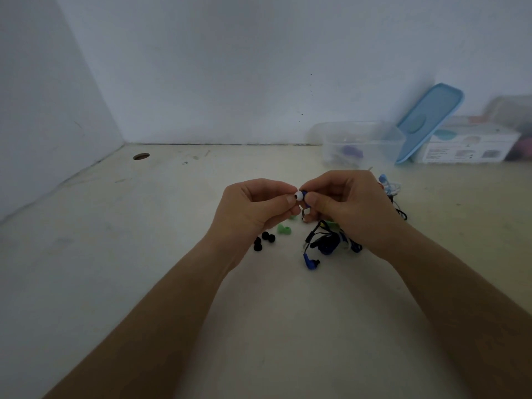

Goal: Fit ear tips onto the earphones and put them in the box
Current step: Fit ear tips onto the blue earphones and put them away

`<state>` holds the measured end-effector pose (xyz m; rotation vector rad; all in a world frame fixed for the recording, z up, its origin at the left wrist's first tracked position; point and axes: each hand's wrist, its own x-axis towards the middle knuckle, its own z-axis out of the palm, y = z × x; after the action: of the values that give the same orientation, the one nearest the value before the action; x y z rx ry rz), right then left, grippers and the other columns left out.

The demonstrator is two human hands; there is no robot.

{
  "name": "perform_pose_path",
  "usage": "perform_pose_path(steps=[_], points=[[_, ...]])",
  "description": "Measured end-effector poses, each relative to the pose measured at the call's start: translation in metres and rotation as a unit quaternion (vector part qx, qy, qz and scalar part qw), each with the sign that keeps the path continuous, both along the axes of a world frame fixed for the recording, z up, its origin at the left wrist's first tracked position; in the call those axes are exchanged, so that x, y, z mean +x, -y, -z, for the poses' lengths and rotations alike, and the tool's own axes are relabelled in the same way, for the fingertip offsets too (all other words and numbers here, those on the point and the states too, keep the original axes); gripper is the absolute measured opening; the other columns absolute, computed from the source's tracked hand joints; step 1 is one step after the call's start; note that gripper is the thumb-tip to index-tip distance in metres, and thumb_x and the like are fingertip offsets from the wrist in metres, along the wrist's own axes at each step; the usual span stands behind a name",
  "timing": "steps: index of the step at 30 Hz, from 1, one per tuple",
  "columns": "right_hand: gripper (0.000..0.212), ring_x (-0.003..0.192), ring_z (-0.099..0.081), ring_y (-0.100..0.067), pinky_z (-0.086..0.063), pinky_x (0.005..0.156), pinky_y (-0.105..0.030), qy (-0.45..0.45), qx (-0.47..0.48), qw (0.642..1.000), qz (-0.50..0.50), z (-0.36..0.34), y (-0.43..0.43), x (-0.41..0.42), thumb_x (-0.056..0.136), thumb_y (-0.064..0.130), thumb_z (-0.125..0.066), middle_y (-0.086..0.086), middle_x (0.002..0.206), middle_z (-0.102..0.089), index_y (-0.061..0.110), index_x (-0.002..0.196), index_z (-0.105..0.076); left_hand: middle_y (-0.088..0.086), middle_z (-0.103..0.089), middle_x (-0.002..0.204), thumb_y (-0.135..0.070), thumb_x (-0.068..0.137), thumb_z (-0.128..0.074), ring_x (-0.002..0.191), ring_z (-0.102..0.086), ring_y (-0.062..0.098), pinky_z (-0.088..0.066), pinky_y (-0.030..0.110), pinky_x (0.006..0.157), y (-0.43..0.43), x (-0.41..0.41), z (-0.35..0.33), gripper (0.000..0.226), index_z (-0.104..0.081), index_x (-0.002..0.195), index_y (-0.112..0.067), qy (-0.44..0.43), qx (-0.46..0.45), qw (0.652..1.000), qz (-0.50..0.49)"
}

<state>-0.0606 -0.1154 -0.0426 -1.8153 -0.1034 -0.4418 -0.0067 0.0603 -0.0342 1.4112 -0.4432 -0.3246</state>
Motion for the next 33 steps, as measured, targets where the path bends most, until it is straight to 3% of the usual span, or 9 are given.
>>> perform_pose_path(steps=[5,10,19,23,33], points=[[0.015,0.068,-0.073,-0.017,-0.057,0.065,-0.022,0.021,0.009,0.999,0.025,-0.0013,-0.0048,-0.0003,0.088,0.000,-0.070,-0.003,0.078,-0.076,0.014,0.090,-0.073,0.014,-0.076,0.087,-0.001,0.087,-0.070,0.079,-0.073,0.021,-0.058,0.023,0.074,0.0021,0.0001,0.0007,0.012,-0.075,0.097,-0.004,0.056,0.019,0.998,-0.026],[0.011,0.069,-0.074,-0.017,-0.058,0.065,-0.023,0.025,0.003,0.999,0.038,-0.0020,-0.0049,-0.0018,0.087,0.003,-0.072,-0.002,0.077,-0.076,0.013,0.091,-0.073,0.010,-0.077,0.086,-0.012,0.085,-0.074,0.083,-0.075,0.022,-0.057,0.024,0.075,0.0033,-0.0014,0.0014,0.014,-0.075,0.099,-0.008,0.072,0.043,0.996,-0.031],[0.009,0.064,-0.073,-0.017,-0.058,0.065,-0.024,0.006,-0.016,0.999,0.040,-0.0004,-0.0021,-0.0012,0.085,0.005,-0.074,-0.001,0.074,-0.076,0.008,0.094,-0.075,0.012,-0.076,0.082,-0.009,0.087,-0.072,0.083,-0.074,0.026,-0.060,0.033,0.082,0.0041,0.0006,0.0059,0.010,-0.076,0.095,-0.007,0.094,0.046,0.994,-0.042],[0.010,0.062,-0.072,-0.017,-0.057,0.064,-0.022,0.010,-0.020,0.999,0.038,-0.0006,-0.0010,-0.0011,0.086,0.003,-0.073,-0.001,0.073,-0.076,0.006,0.094,-0.075,0.012,-0.076,0.082,-0.008,0.086,-0.073,0.082,-0.075,0.024,-0.060,0.030,0.080,0.0034,0.0022,0.0067,0.011,-0.075,0.097,-0.005,0.101,0.044,0.993,-0.036],[0.009,0.066,-0.070,-0.031,-0.061,0.066,-0.031,0.027,-0.031,0.999,0.013,-0.0023,-0.0001,-0.0024,0.087,0.001,-0.071,-0.007,0.075,-0.074,0.005,0.095,-0.073,0.013,-0.075,0.085,-0.005,0.087,-0.067,0.078,-0.073,0.018,-0.056,0.020,0.071,0.0023,0.0041,0.0073,0.012,-0.073,0.097,-0.005,0.025,-0.004,1.000,0.005]])
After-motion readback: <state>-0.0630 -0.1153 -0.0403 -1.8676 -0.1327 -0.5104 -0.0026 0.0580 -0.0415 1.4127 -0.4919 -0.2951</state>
